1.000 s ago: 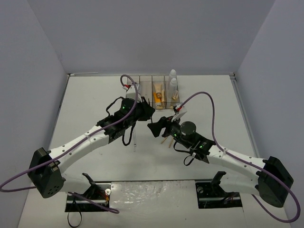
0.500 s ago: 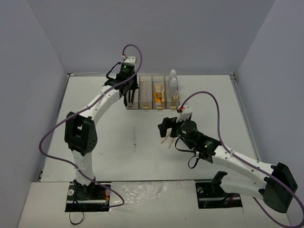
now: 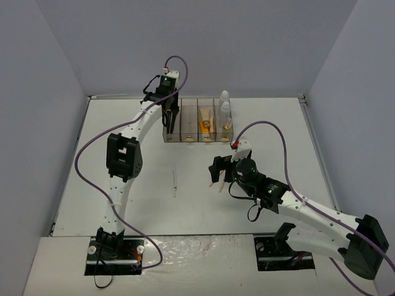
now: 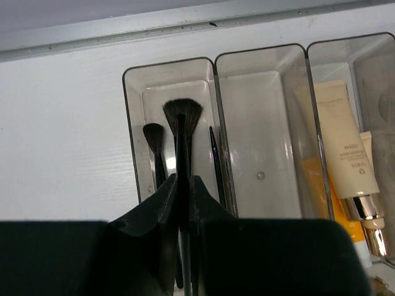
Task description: Organize the makeup
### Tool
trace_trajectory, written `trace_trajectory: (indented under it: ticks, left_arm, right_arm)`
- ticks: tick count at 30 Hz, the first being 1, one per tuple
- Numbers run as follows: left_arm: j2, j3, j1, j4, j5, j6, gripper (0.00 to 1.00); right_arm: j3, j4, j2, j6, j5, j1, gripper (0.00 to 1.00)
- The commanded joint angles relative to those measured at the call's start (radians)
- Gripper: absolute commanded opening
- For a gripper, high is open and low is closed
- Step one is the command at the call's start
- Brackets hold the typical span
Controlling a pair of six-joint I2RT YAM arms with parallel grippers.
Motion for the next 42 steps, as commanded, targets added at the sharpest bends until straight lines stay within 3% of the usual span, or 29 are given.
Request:
trace_trajectory:
  ticks: [1, 3, 6, 11, 12, 17, 24, 27, 34, 40, 42]
  left_arm:
    - [-0.008, 0.085, 0.022, 0.020, 0.020, -0.007, 0.04]
    - [0.006, 0.084, 0.023, 0.032, 0.025, -0.010, 0.13]
    - [0.010, 0.081, 0.025, 0.031, 0.028, -0.010, 0.37]
    - [-0.060, 0.012, 0.026, 0.033, 0.026, -0.012, 0.62]
    - [-0.080, -0.003, 0.024, 0.032, 0.022, -0.015, 0.63]
    - [-0.340, -0.143, 0.023, 0.041, 0.019, -0.042, 0.82]
    - [-0.724, -0.306, 0.024, -0.026, -0.017, -0.035, 0.94]
    - [-0.883, -0.405, 0.027, -0.085, -0.096, -0.002, 0.97]
    - [-1.211, -0.788, 0.032, -0.148, -0.218, 0.029, 0.97]
    - [-1.477, -1.124, 0.032, -0.138, -0.163, -0.004, 0.97]
    - [-1.549, -1.169, 0.032, -0.140, -0.143, -0.010, 0.97]
  right_arm:
    - [0.004, 0.014, -0.012, 0.011, 0.037, -0.006, 0.93]
    - [0.009, 0.003, -0.009, 0.017, 0.045, -0.007, 0.93]
    - [0.026, -0.032, 0.005, 0.041, 0.088, -0.007, 0.93]
    - [0.049, -0.088, 0.039, 0.093, 0.137, -0.014, 0.92]
    - [0.049, -0.088, 0.044, 0.105, 0.143, -0.014, 0.92]
    - [0.070, -0.150, 0.123, 0.193, 0.172, -0.042, 0.88]
    - [0.089, -0.157, 0.264, 0.253, 0.154, -0.088, 0.79]
    - [0.111, -0.157, 0.329, 0.256, 0.152, -0.107, 0.71]
    - [0.151, -0.149, 0.437, 0.294, 0.203, -0.113, 0.61]
    - [0.171, -0.138, 0.514, 0.321, 0.220, -0.118, 0.53]
    - [0.175, -0.139, 0.537, 0.330, 0.220, -0.120, 0.52]
